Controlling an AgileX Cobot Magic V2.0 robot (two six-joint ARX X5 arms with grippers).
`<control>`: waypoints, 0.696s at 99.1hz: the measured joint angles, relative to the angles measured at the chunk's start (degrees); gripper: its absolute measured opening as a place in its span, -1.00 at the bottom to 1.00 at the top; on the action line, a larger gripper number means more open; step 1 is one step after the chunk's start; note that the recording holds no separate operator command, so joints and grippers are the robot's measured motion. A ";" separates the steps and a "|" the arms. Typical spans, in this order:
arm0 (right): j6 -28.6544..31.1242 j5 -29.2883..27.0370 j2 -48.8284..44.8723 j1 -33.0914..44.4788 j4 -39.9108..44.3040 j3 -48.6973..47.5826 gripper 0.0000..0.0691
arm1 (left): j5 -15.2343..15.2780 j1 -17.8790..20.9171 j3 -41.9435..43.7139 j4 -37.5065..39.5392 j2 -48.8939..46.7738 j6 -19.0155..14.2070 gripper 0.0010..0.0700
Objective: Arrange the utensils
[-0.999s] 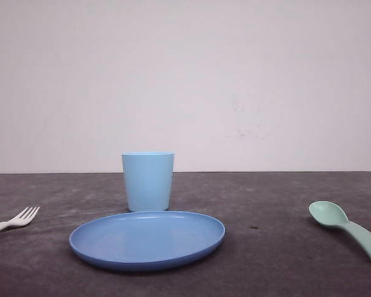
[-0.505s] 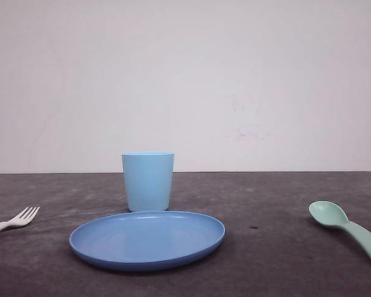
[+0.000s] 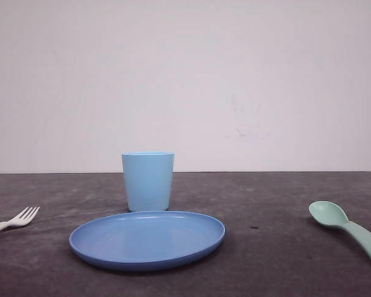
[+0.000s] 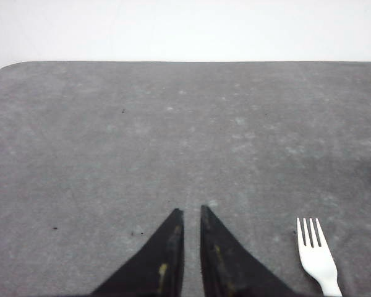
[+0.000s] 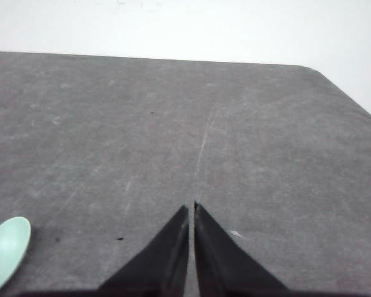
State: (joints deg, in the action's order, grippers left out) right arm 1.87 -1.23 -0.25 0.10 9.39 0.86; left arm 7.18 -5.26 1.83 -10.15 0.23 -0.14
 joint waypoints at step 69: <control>18.14 10.93 -0.07 0.00 -0.94 4.35 -0.97 | -2.10 0.00 3.82 2.49 0.28 -16.90 -0.96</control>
State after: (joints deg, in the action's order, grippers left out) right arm 20.01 9.69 -0.32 0.10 8.45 5.21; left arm 5.08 -5.26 5.65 -7.66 0.51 -17.04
